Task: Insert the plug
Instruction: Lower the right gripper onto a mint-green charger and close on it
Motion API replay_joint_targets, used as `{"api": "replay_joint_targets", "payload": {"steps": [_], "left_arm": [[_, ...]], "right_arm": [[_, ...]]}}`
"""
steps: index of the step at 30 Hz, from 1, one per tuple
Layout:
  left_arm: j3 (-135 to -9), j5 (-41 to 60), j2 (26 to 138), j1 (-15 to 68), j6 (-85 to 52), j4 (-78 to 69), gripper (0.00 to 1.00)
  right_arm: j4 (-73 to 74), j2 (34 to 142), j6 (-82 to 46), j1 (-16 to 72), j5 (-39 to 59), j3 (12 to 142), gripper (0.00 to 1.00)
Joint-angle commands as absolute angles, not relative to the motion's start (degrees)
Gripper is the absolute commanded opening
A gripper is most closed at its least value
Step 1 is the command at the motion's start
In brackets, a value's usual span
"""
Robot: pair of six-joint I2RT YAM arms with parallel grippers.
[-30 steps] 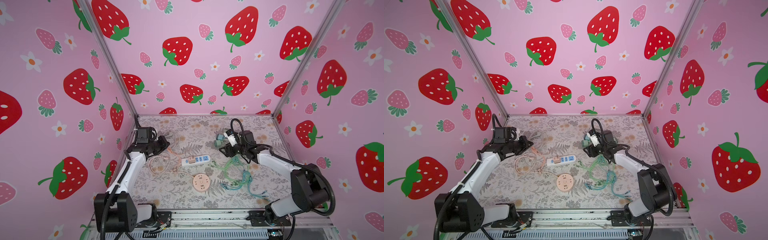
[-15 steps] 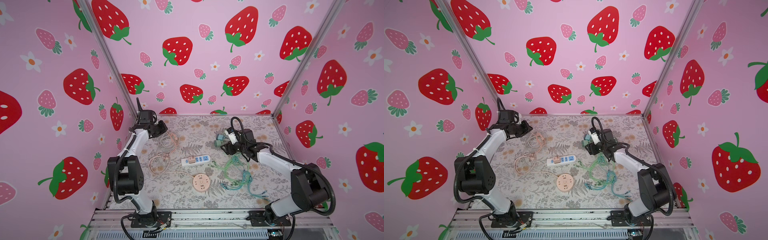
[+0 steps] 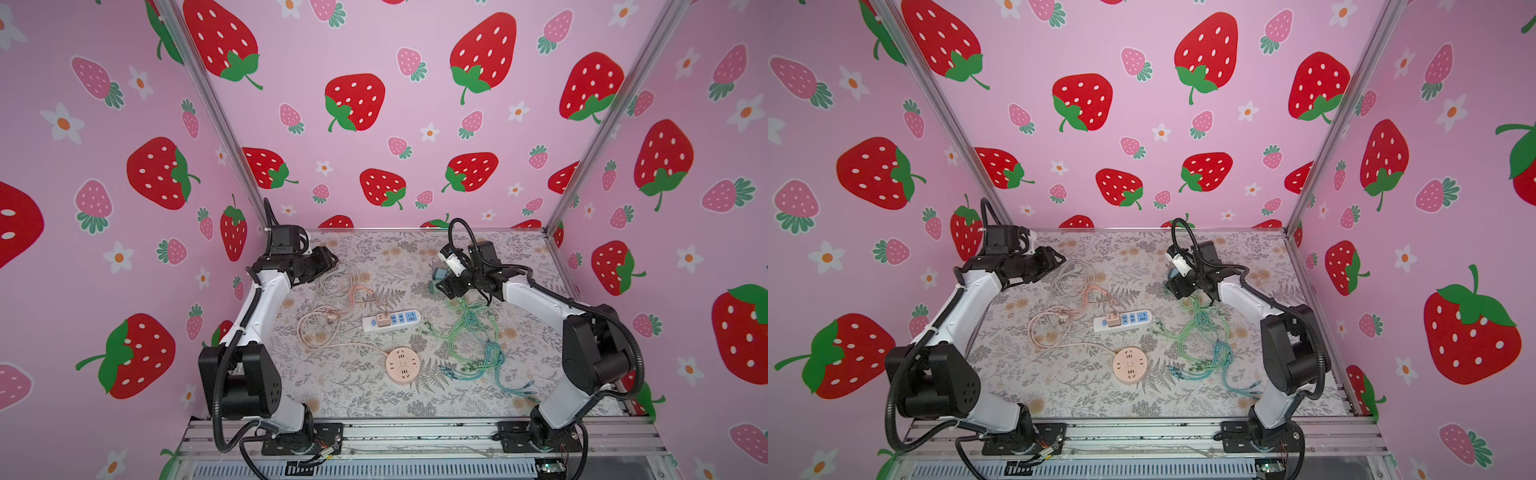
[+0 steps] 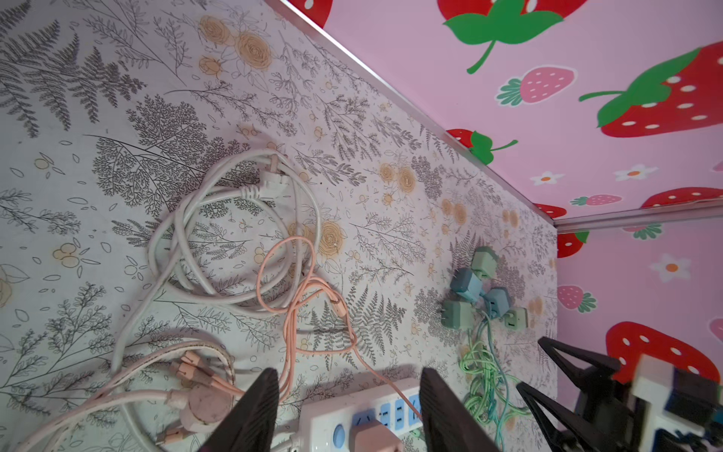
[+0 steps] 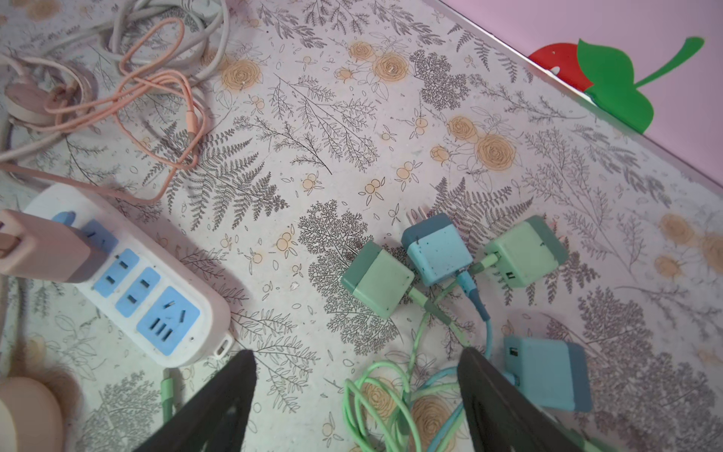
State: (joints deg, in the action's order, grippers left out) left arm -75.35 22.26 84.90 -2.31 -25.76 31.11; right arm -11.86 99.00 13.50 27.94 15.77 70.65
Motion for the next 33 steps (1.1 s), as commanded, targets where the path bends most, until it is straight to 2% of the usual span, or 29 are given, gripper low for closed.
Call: {"api": "replay_joint_targets", "payload": {"steps": [1, 8, 16, 23, 33], "left_arm": [[-71.7, 21.2, 80.7, 1.1, -24.1, 33.1, 0.64], [-62.6, 16.4, 71.1, 9.2, -24.7, 32.2, 0.70], [-56.5, 16.5, 62.4, 11.2, -25.0, 31.4, 0.70], [-56.4, 16.5, 57.4, 11.3, -23.5, 33.4, 0.70], [-56.1, 16.8, 56.0, 11.3, -22.9, 33.5, 0.70]], "right_arm": [[-19.8, 102.6, 25.9, 27.5, 18.2, 75.1, 0.87], [-29.4, 112.0, 36.9, 27.0, 17.5, 86.9, 0.87], [-38.2, 121.6, 42.2, 26.5, 19.0, 98.2, 0.80], [-38.8, 125.7, 44.5, 26.5, 19.8, 100.3, 0.79], [-38.5, 128.9, 45.2, 26.5, 18.6, 101.9, 0.76]]}}
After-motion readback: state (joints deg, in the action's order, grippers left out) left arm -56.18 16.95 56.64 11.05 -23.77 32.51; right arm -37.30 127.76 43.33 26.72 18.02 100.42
